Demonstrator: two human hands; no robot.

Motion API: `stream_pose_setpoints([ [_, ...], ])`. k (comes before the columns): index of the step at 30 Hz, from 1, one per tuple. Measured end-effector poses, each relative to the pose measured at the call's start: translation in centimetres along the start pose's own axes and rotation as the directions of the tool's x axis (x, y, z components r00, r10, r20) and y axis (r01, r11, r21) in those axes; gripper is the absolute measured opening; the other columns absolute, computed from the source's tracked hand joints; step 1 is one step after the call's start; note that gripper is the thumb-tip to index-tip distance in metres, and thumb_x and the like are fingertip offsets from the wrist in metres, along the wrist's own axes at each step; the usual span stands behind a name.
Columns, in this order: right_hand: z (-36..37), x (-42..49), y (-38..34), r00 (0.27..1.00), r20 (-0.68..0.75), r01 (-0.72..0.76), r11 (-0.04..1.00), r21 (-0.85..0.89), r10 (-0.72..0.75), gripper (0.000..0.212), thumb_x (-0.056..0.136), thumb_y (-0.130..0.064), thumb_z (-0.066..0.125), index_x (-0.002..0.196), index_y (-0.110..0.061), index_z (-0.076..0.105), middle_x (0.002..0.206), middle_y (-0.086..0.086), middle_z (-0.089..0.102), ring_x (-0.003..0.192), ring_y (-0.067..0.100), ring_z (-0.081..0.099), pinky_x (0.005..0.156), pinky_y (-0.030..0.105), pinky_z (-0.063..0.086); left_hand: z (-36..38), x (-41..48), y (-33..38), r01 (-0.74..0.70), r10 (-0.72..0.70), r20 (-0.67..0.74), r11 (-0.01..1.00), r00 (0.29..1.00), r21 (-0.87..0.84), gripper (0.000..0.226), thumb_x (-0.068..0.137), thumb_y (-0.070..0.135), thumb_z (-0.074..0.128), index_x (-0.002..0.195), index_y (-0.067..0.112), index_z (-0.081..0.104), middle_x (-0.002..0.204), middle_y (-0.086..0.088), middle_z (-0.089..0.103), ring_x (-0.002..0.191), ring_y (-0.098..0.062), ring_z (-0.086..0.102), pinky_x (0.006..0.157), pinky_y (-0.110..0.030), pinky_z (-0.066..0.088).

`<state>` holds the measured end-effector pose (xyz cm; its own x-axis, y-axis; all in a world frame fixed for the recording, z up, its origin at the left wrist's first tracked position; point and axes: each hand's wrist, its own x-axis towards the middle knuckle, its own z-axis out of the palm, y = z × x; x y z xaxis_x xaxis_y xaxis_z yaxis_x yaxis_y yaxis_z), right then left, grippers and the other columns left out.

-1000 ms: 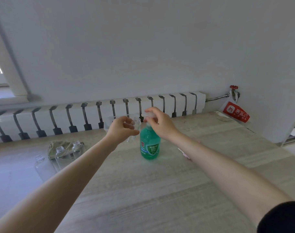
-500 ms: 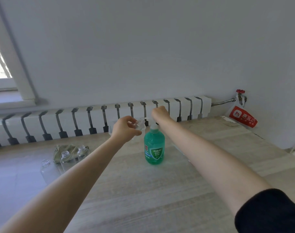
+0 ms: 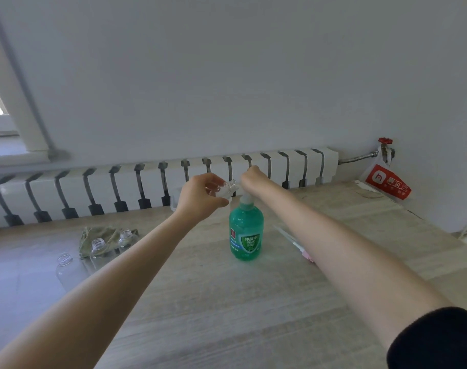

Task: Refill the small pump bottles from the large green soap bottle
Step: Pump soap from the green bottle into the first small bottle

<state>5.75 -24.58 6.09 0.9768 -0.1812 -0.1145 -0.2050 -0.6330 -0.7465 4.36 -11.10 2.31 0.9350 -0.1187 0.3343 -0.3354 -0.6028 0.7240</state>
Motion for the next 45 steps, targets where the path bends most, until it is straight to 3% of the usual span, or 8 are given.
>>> stream_pose_setpoints([
  [5,0.5,0.4,0.1,1.0,0.019,-0.024,1.0,0.015,0.024,0.05,0.1,-0.009,0.034,0.146,-0.001,0.018,0.118,0.016,0.047,0.082,0.015,0.048,0.069,0.025,0.036,0.2,0.1,-0.2,-0.046,0.047,-0.001,0.998,0.999,0.04,0.036,0.07,0.01,0.08,0.103,0.016,0.066,0.097,0.001,0.066,0.087,-0.013,0.061,0.08,-0.026,0.053],
  [14,0.9,0.4,0.7,0.999,0.035,-0.009,0.999,-0.04,0.011,0.051,0.1,-0.009,0.031,0.149,-0.005,0.017,0.15,0.014,0.031,0.132,0.027,0.038,0.102,0.033,0.034,1.1,-0.1,-0.8,-0.059,0.059,0.01,0.998,0.998,0.038,0.035,0.069,0.01,0.08,0.101,0.015,0.065,0.096,0.001,0.067,0.086,-0.012,0.061,0.076,-0.021,0.051],
  [19,0.3,-0.3,0.2,0.995,0.09,-0.033,0.997,-0.075,0.039,0.041,0.1,-0.005,0.028,0.138,0.008,0.033,0.103,0.016,0.053,0.093,0.028,0.046,0.076,0.03,0.037,1.0,-0.2,-0.7,-0.052,0.051,0.02,0.997,0.998,0.05,0.036,0.07,0.011,0.08,0.102,0.016,0.065,0.097,0.002,0.067,0.087,-0.011,0.062,0.074,-0.015,0.048],
  [22,-0.5,-1.0,-0.4,0.993,0.101,-0.041,0.989,-0.142,0.056,0.039,0.101,-0.005,0.027,0.137,0.006,0.036,0.136,0.02,0.046,0.12,0.028,0.05,0.093,0.033,0.041,0.6,-0.2,-0.4,-0.039,0.038,0.022,0.999,0.999,0.024,0.037,0.07,0.011,0.08,0.103,0.015,0.064,0.096,0.002,0.067,0.087,-0.01,0.062,0.074,-0.014,0.047],
  [27,-1.2,-0.7,-1.3,0.985,0.088,-0.138,0.982,-0.127,0.15,0.038,0.101,-0.018,0.034,0.134,0.001,0.04,0.128,0.017,0.053,0.094,0.023,0.055,0.065,0.028,0.04,0.2,0.0,0.1,-0.041,0.04,0.022,0.999,0.999,0.025,0.035,0.071,0.013,0.08,0.102,0.016,0.064,0.095,0.004,0.067,0.084,-0.007,0.061,0.068,-0.011,0.045],
  [31,-0.9,-0.1,-1.0,0.994,0.054,-0.078,0.963,-0.257,0.095,0.029,0.1,-0.007,0.038,0.125,0.005,0.048,0.117,0.016,0.058,0.091,0.019,0.054,0.09,0.026,0.046,0.6,-0.2,0.0,-0.027,0.027,0.019,1.0,0.999,0.008,0.035,0.07,0.013,0.081,0.101,0.016,0.064,0.093,0.003,0.067,0.084,-0.01,0.063,0.072,-0.017,0.05],
  [35,-0.3,0.4,-0.6,0.999,-0.027,-0.043,0.936,-0.349,0.036,0.021,0.098,-0.005,0.036,0.081,-0.001,0.047,0.07,0.004,0.036,0.058,0.01,0.035,0.052,0.018,0.034,0.8,-0.3,-0.1,-0.027,0.027,0.01,1.0,1.0,0.011,0.036,0.07,0.012,0.081,0.101,0.016,0.064,0.092,0.005,0.066,0.083,-0.01,0.062,0.074,-0.02,0.052],
  [45,0.9,2.2,0.4,0.995,0.003,-0.092,0.965,-0.245,0.095,0.042,0.099,-0.012,0.036,0.139,0.0,0.032,0.089,0.008,0.05,0.068,0.013,0.045,0.059,0.023,0.038,1.3,-0.6,-0.7,-0.009,0.009,0.004,1.0,1.0,-0.008,0.034,0.069,0.012,0.081,0.098,0.019,0.064,0.089,0.007,0.065,0.081,-0.008,0.062,0.074,-0.021,0.052],
])
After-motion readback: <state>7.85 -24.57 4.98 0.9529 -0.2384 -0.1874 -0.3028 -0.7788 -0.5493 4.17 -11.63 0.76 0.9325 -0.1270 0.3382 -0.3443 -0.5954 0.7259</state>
